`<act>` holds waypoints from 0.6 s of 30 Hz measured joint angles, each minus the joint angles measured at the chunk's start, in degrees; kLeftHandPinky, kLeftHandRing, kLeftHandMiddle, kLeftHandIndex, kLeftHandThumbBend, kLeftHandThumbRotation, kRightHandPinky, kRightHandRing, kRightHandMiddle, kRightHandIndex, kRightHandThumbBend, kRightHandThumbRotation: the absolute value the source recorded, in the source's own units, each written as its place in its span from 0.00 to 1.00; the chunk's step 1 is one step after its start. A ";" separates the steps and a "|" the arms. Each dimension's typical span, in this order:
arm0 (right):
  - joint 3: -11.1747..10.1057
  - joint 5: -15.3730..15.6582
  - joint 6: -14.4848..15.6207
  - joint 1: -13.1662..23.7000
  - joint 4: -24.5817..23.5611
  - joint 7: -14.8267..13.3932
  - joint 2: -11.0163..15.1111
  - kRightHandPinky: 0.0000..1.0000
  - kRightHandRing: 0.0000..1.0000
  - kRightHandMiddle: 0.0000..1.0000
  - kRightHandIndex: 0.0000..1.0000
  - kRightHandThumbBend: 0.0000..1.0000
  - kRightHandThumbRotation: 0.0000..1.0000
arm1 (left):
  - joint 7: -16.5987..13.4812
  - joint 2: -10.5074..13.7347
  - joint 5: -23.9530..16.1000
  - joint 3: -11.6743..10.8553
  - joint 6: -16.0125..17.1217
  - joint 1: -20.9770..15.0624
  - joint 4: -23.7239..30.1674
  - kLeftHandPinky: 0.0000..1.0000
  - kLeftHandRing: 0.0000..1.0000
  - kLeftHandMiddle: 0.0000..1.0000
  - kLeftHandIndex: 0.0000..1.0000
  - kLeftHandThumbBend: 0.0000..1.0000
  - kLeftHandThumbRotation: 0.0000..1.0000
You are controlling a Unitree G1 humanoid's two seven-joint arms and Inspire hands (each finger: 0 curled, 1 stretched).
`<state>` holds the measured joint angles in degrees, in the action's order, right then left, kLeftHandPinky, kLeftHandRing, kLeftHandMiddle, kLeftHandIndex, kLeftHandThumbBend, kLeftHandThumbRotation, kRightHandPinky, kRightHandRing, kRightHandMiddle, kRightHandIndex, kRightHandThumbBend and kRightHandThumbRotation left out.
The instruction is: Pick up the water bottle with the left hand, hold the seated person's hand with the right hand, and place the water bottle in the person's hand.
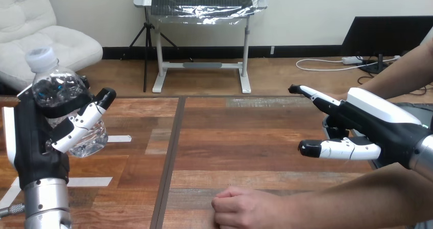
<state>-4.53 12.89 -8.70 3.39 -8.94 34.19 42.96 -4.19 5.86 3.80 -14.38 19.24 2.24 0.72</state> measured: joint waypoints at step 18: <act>0.01 0.91 1.17 0.00 -0.16 0.00 0.00 0.22 0.07 0.12 1.00 1.00 1.00 | -0.08 0.00 -0.12 0.03 0.01 0.00 0.00 0.24 0.29 0.34 0.40 0.59 0.00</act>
<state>-4.53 13.80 -7.54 3.39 -9.11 34.19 42.97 -4.27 5.86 3.67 -14.35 19.24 2.24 0.72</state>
